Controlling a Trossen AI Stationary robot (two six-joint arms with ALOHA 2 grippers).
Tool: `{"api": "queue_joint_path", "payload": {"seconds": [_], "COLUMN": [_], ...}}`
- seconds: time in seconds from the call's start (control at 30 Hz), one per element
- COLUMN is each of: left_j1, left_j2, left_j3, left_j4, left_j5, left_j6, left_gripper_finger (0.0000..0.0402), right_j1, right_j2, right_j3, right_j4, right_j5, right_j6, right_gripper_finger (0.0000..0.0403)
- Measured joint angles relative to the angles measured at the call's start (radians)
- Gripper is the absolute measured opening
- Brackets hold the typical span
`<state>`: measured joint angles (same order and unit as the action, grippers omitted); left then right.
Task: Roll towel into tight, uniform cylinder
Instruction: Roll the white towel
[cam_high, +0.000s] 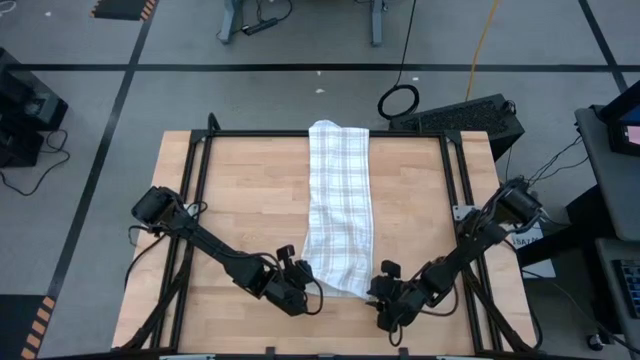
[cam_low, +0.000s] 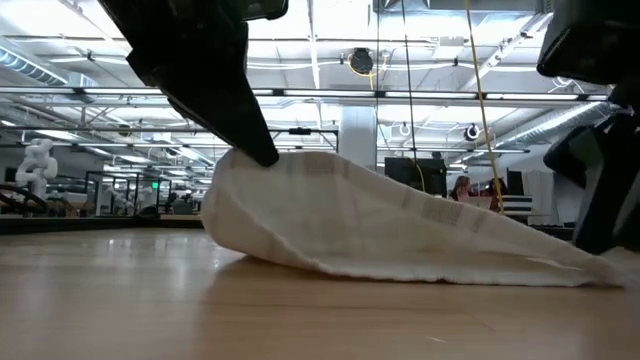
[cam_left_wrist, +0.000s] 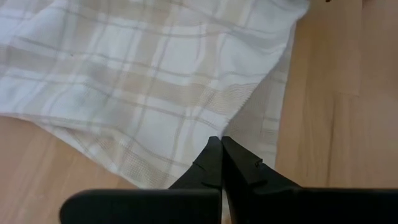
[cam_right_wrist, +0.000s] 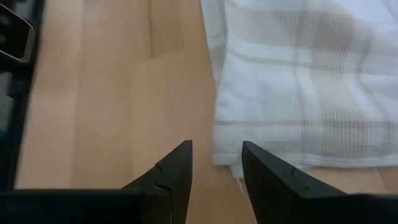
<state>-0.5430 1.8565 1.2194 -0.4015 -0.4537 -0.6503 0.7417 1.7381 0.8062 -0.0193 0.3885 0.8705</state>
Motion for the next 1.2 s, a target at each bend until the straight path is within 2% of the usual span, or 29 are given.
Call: {"api": "queue_joint_path", "payload": {"seconds": [0.33,0.67,1.0,1.1,1.2], "left_j1": [-0.001,0.0,0.0,0.0,0.0], "left_j2": [0.0,0.0,0.0,0.0,0.0], "left_j3": [0.0,0.0,0.0,0.0,0.0], "left_j4": [0.0,0.004,0.016,0.025,0.027], "left_j5": [0.032,0.042,0.044,0.055,0.061], "left_j6": [0.0,-0.001,-0.003,-0.003,-0.002], "left_gripper_finger": [0.0004,0.0004,0.0005,0.0005,0.0005], "right_j1": [-0.002,-0.008,-0.016,-0.021,-0.022], "right_j2": [0.024,0.024,0.059,0.07,0.07], "right_j3": [0.0,0.0,0.0,0.001,0.002], "right_j4": [0.001,0.041,0.064,0.082,0.08], "right_j5": [0.002,0.004,-0.006,-0.013,-0.012], "right_j6": [-0.085,-0.165,-0.182,-0.173,-0.163], "right_gripper_finger": [0.0126,0.008,0.0106,0.0089,0.0052]}}
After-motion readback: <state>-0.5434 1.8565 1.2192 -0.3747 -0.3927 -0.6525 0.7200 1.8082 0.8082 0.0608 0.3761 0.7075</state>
